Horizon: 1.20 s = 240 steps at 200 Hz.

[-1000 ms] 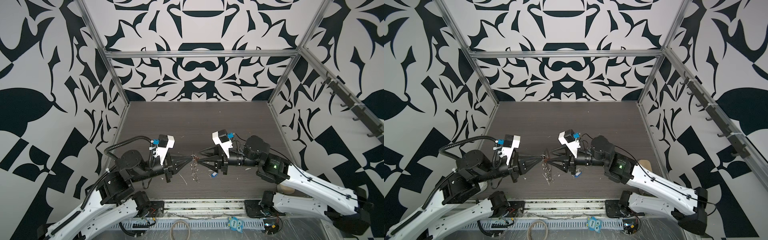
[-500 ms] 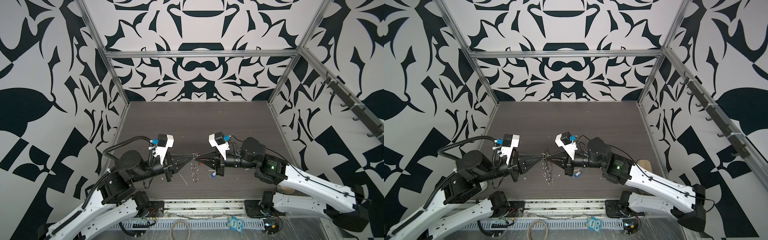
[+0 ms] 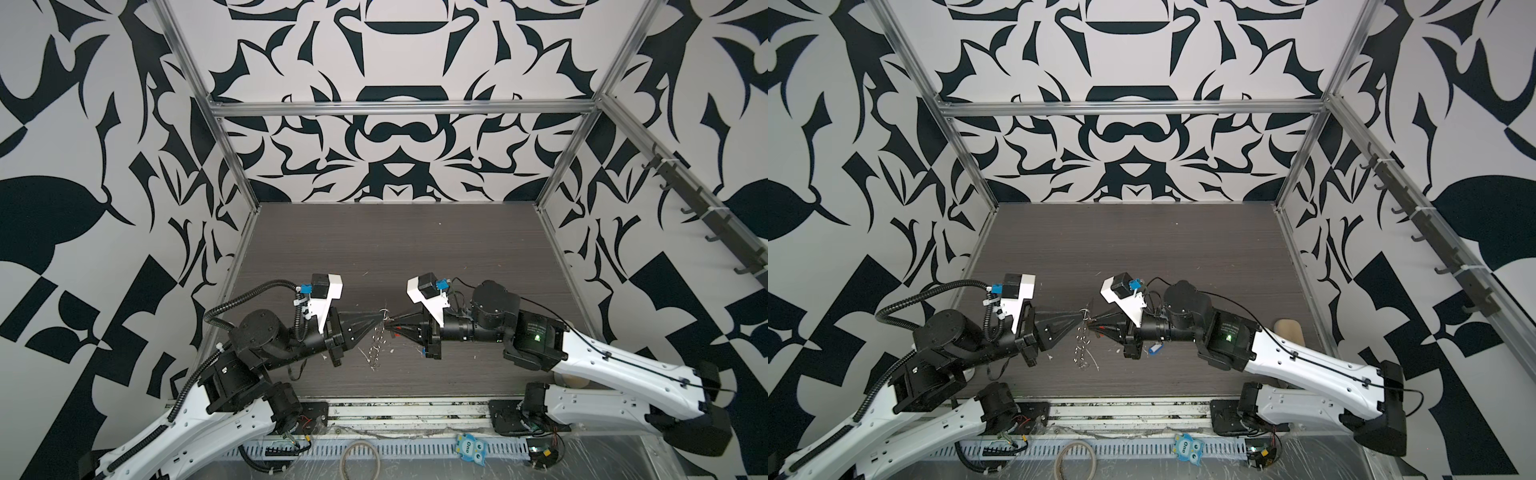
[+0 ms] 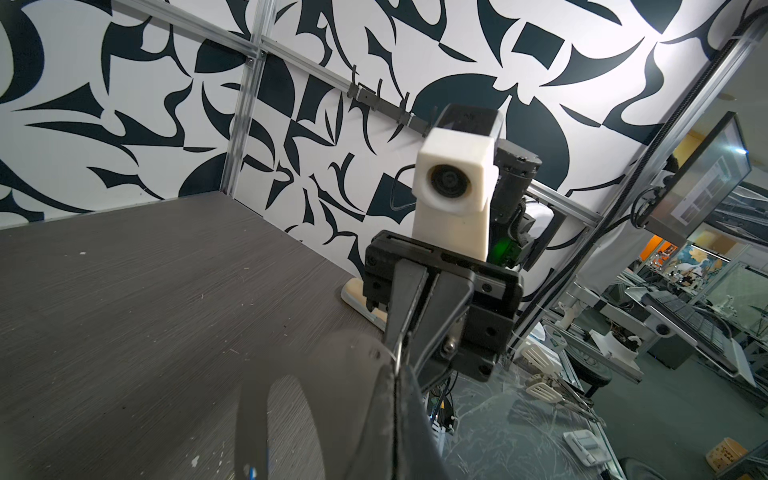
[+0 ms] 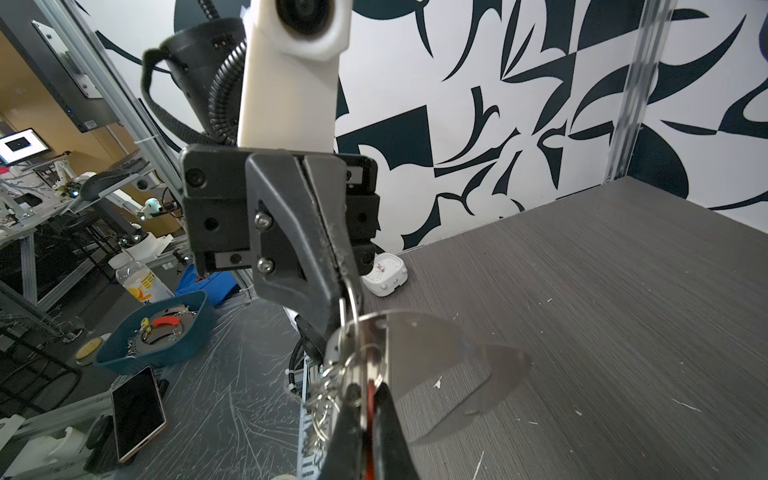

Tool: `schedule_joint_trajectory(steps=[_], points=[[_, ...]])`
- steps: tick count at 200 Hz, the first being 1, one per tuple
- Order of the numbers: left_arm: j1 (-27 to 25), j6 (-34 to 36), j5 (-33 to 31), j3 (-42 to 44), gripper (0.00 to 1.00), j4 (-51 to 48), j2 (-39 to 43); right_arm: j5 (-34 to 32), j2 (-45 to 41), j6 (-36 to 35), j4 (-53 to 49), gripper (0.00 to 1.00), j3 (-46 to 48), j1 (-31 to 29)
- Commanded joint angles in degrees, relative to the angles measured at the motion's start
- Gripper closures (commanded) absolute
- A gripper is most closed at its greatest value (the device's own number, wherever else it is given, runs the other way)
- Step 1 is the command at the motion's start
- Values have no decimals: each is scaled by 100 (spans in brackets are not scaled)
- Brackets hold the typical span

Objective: Remove the keys from the keyring

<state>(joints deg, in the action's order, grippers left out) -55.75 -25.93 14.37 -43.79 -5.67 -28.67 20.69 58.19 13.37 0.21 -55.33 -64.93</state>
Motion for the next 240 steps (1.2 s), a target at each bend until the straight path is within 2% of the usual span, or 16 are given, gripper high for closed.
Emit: schedule_joint_trajectory(steps=[1, 6, 26, 33, 70, 102, 171, 198, 224, 240], points=[[4, 21, 100, -102, 100, 543, 95, -56, -33, 60, -210, 100, 70, -29], [10, 27, 122, -112, 100, 506, 98, -60, -65, 48, -266, 100, 32, -28], [2, 53, 178, -135, 100, 386, 136, -66, -280, -24, -395, 75, -150, -28], [3, 54, 188, -114, 100, 366, 155, -41, -369, -53, -428, 68, -226, -28], [6, 44, 263, -43, 100, 360, 230, -81, -694, -38, -165, 59, -454, -21], [2, 0, 291, 37, 100, 529, 232, -183, -498, 182, 566, 59, -384, -28], [7, -3, 290, 72, 100, 558, 261, 357, -195, 479, 1308, 62, -208, -21], [3, -8, 293, 84, 100, 572, 239, 409, -151, 525, 1350, 68, -214, -26], [4, -8, 292, 82, 100, 585, 245, 453, -110, 525, 1297, 78, -241, -29], [7, -8, 280, 73, 100, 585, 248, 500, -81, 539, 1267, 80, -250, -28]])
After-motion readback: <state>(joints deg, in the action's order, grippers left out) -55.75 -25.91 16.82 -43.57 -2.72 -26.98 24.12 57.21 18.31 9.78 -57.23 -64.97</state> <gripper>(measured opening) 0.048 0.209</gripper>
